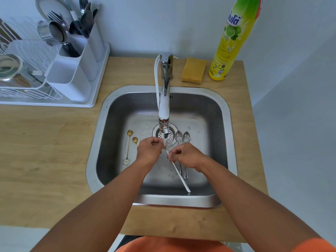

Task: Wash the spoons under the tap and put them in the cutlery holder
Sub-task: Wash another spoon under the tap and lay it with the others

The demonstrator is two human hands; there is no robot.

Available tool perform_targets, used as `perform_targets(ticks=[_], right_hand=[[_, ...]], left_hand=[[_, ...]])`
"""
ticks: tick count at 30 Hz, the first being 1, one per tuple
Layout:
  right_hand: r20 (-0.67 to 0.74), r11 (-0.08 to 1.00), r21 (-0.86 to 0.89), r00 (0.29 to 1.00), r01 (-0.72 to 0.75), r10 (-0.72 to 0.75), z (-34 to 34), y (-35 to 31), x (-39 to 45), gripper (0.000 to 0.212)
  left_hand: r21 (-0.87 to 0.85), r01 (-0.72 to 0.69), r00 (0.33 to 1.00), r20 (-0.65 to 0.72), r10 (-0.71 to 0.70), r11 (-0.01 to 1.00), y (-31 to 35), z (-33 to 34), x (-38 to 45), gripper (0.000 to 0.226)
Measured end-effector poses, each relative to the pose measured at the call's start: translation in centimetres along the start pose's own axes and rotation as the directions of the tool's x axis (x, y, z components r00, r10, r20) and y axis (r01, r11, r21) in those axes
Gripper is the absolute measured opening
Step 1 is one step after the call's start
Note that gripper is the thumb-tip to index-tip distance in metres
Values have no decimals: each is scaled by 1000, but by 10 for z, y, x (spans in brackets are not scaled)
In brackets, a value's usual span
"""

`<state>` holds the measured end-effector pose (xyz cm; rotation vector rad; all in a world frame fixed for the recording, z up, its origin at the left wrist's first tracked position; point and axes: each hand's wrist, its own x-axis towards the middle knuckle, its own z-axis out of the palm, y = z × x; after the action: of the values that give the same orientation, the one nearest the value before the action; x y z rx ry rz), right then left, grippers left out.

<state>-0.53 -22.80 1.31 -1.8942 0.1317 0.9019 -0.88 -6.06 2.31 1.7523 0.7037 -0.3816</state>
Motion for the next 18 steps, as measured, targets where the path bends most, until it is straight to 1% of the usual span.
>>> perform_targets(ticks=[3, 5, 7, 9, 11, 14, 16, 18], right_hand=[[-12, 998, -49, 999, 34, -35, -4, -3, -1, 8], [-27, 995, -82, 998, 51, -53, -5, -4, -2, 7], [-44, 991, -118, 996, 68, -74, -4, -3, -2, 9], [-51, 985, -148, 994, 85, -93, -4, -1, -2, 14], [-47, 981, -166, 993, 100, -109, -3, 0, -1, 16], [-66, 977, -176, 988, 123, -136, -2, 3, 0, 16], [-90, 975, -177, 985, 132, -149, -1, 4, 0, 15], [-105, 974, -179, 982, 138, -158, -2, 3, 1, 14]], left_hand=[[40, -32, 997, -70, 35, 999, -2, 4, -1, 16], [46, -42, 996, -79, 46, 998, -5, 4, -3, 18], [-6, -27, 999, -48, 27, 1000, -8, 4, -3, 14], [-108, 13, 1000, -6, -14, 994, -10, 2, -6, 11], [-181, 28, 1000, 16, -26, 983, -11, 2, -8, 17], [-251, 32, 999, -22, -39, 967, -10, 7, -11, 24], [-263, 22, 997, -60, -39, 964, -9, 11, -12, 19], [-228, 7, 996, -81, -26, 974, -10, 14, -12, 10]])
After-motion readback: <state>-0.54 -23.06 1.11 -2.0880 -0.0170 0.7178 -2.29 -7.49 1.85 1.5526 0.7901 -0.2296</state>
